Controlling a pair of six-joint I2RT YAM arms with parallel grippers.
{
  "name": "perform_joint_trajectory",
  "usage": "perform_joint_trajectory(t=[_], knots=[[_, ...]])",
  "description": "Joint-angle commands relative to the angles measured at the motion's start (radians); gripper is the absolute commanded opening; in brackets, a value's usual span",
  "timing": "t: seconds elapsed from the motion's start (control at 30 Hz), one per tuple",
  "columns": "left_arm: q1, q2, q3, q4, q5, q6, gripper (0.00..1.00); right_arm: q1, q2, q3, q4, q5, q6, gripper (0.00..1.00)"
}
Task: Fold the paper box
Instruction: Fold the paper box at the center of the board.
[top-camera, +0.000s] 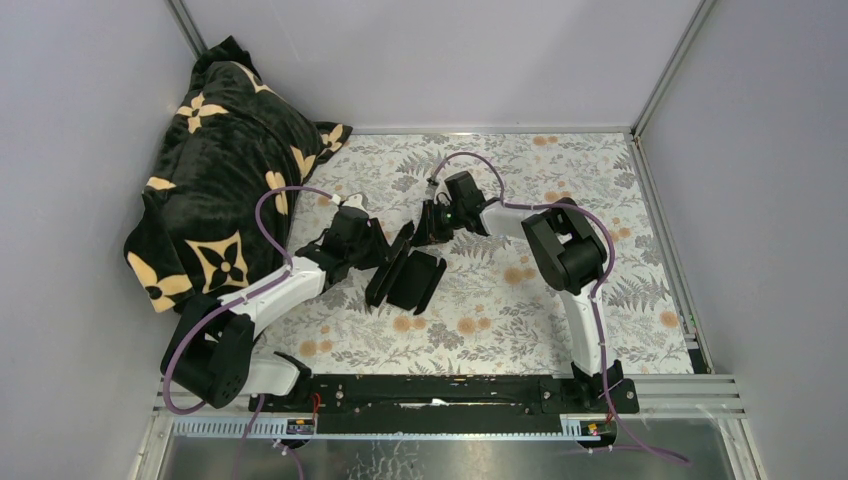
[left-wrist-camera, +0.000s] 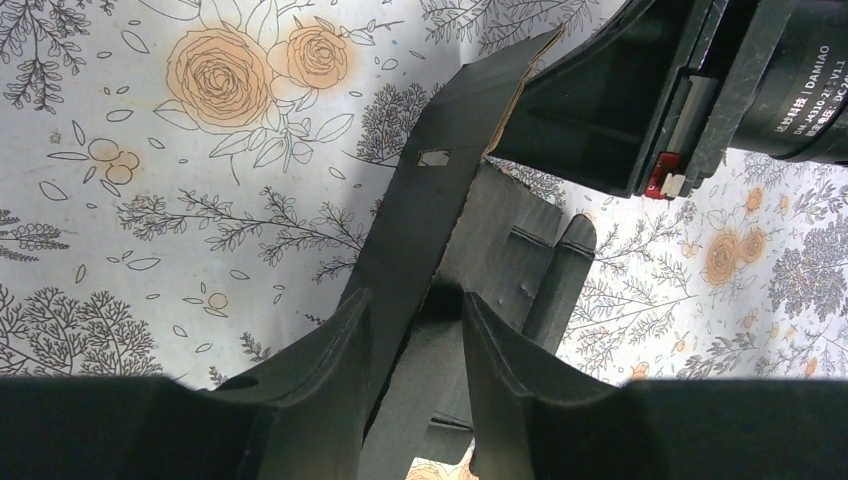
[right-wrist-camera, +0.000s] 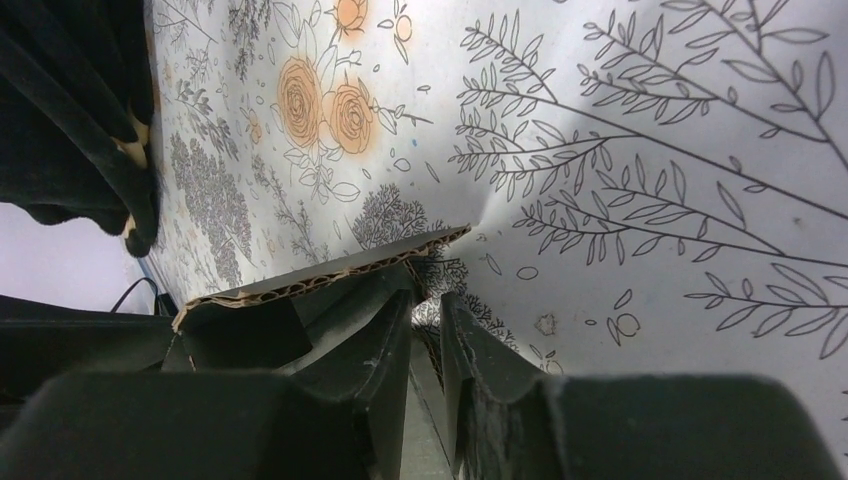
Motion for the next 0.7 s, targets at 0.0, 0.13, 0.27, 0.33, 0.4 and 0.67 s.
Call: perform_joint_trajectory(t=[0.0, 0.13, 0.27, 0.33, 0.4, 0.67], knots=[[0.013, 0.022, -0.025, -0.018, -0.012, 0.010, 0.44, 0.012, -0.006, -0.019, 0.041, -0.030, 0.005, 0.24], [0.013, 0.025, -0.024, -0.015, -0.010, 0.011, 0.44, 0.014, -0.013, -0.033, 0.065, -0.039, 0.011, 0.24], [0.013, 0.025, -0.026, -0.014, -0.007, 0.010, 0.44, 0.014, -0.016, -0.045, 0.106, -0.041, 0.022, 0.23], [0.013, 0.026, -0.028, -0.011, -0.006, 0.011, 0.44, 0.014, -0.019, -0.054, 0.131, -0.037, 0.028, 0.24], [0.013, 0.027, -0.031, -0.009, -0.006, 0.011, 0.44, 0.014, -0.023, -0.067, 0.168, -0.048, 0.035, 0.27], [0.013, 0.028, -0.038, -0.003, -0.006, 0.009, 0.44, 0.013, -0.033, -0.109, 0.281, -0.069, 0.060, 0.30]])
